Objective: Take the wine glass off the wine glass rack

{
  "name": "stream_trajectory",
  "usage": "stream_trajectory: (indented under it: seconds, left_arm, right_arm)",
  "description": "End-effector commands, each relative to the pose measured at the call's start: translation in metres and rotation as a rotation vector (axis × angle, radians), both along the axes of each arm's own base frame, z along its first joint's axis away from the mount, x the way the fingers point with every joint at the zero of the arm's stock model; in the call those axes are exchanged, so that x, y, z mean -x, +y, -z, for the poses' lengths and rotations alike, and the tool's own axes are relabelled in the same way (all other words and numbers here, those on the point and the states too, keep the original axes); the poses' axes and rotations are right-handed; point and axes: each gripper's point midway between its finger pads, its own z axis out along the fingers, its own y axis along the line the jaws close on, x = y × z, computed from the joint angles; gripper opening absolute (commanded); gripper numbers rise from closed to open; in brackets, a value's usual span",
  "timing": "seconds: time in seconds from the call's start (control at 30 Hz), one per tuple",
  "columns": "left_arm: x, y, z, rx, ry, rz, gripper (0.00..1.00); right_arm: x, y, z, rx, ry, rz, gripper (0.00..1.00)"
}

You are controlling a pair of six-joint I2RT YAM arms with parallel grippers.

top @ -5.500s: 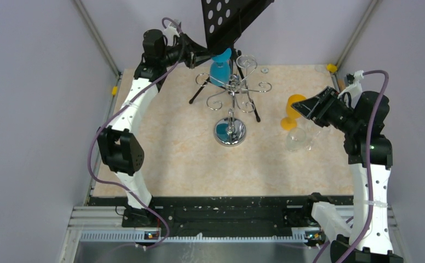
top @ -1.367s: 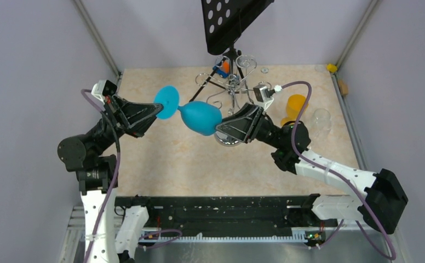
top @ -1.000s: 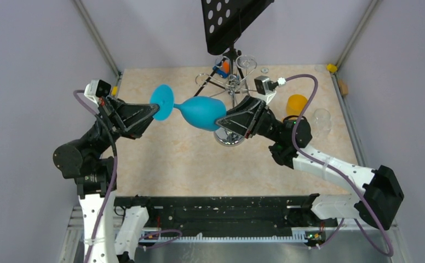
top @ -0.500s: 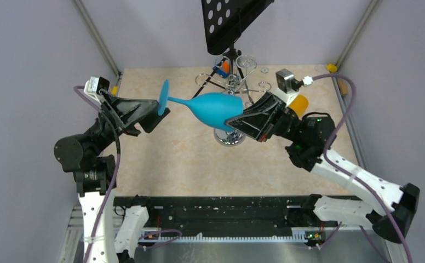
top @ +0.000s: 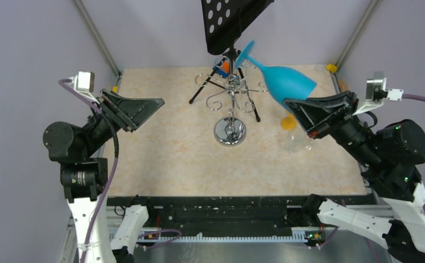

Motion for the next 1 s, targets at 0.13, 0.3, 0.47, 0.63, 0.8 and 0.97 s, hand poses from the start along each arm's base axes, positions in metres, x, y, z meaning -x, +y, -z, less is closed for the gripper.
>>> stream_trajectory:
  seconds: [0.13, 0.3, 0.47, 0.63, 0.8, 0.97]
  left_arm:
    - [-0.058, 0.031, 0.037, -0.201, 0.102, -0.272, 0.79]
    - [-0.077, 0.047, 0.053, -0.257, 0.163, -0.371, 0.79]
    - [-0.088, 0.050, 0.064, -0.270, 0.193, -0.384, 0.79]
    - [-0.097, 0.051, 0.074, -0.283, 0.218, -0.378, 0.79]
    - [-0.101, 0.052, 0.083, -0.292, 0.236, -0.378, 0.79]
    - [-0.102, 0.052, 0.090, -0.298, 0.249, -0.374, 0.79]
  right_arm:
    - [-0.074, -0.107, 0.072, 0.277, 0.360, 0.734, 0.00]
    - [-0.080, -0.130, 0.121, 0.453, 0.558, 0.920, 0.00]
    - [-0.067, -0.103, 0.169, 0.660, 0.724, 0.788, 0.00]
    - [-0.044, -0.079, 0.229, 0.883, 0.911, 0.614, 0.00]
    - [-0.030, -0.060, 0.284, 0.957, 1.035, 0.464, 0.00]
    - [-0.025, -0.066, 0.330, 1.045, 1.133, 0.431, 0.00]
